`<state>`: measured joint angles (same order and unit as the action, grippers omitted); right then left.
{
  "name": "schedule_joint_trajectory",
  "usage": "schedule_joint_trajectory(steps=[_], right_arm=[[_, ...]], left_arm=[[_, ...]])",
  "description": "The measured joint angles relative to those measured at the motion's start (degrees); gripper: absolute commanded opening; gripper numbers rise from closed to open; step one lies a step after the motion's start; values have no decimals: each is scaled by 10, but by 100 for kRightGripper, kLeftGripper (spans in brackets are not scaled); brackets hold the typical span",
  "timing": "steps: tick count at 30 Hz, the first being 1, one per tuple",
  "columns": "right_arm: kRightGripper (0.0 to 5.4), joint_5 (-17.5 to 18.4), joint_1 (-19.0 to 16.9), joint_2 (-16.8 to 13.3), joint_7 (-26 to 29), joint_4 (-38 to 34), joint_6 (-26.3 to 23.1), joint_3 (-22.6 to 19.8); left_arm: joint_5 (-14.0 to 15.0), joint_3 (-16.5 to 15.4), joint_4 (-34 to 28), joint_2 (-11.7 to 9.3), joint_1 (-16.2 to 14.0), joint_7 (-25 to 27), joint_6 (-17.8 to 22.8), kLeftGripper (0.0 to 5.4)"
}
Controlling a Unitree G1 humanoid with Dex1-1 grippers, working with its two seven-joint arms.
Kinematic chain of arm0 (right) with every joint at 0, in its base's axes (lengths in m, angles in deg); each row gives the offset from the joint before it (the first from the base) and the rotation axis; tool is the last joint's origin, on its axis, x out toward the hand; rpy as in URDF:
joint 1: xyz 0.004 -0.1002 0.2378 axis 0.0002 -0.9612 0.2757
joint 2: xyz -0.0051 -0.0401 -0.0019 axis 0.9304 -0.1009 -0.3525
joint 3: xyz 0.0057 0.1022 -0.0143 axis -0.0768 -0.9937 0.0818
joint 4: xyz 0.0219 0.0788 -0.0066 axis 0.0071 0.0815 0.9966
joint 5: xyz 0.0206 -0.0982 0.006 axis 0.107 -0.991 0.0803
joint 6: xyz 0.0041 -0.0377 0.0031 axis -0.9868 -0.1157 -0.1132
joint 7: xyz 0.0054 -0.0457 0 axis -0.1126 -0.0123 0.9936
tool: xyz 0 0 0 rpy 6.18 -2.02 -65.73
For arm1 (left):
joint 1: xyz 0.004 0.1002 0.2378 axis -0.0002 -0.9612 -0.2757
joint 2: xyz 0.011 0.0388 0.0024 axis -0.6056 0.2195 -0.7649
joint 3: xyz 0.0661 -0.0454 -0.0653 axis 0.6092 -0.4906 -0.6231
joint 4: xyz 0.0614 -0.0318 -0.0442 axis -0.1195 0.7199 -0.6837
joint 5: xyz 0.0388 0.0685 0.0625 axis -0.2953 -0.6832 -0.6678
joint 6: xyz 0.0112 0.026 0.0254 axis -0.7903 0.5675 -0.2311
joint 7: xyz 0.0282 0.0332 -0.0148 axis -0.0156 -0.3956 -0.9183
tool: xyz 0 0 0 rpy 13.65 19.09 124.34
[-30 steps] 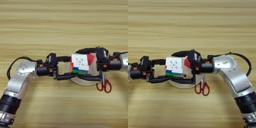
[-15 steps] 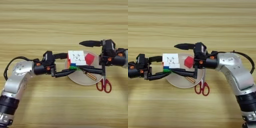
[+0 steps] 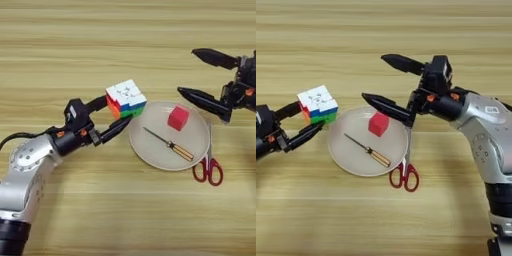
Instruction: Move the objects on the table
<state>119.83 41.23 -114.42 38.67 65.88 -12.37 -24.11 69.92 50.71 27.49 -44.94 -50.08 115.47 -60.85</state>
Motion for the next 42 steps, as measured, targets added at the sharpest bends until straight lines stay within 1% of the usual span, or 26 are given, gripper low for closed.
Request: schedule_joint_trajectory(steps=[1, 5, 7, 9, 11, 13, 16, 20, 26, 42], right_arm=[[540, 0, 2, 0, -7, 1, 0, -3], [540, -1, 4, 1, -23, 11, 0, -9], [540, -1, 14, 2, -34, 17, 0, -12], [540, -1, 22, 3, -38, 22, 1, -15], [540, -1, 24, 3, -42, 24, 1, -17], [540, -1, 25, 3, -47, 26, 1, -18], [540, -1, 33, 3, -48, 26, 1, -18], [540, -2, 38, 3, -51, 26, 1, -18], [540, -2, 40, 3, -52, 25, 1, -18], [540, -1, 40, 2, -52, 22, 1, -18]], left_arm=[[-9, -2, -1, 0, -2, -19, 4, 330], [-29, -11, -5, 1, -11, -70, 27, 330], [-33, -12, -3, 3, -12, -91, 36, 330], [-35, -11, 1, 5, -17, -98, 41, 330], [-37, -8, 2, 7, -29, -103, 45, 330], [-42, 2, 0, 12, -46, -108, 59, 330], [-46, 9, -3, 17, -57, -115, 72, 330], [-54, 17, -3, 16, -58, -116, 90, 330], [-63, 20, 1, 16, -58, -120, 103, 330], [-77, 25, 19, 16, -58, -127, 114, 330]])
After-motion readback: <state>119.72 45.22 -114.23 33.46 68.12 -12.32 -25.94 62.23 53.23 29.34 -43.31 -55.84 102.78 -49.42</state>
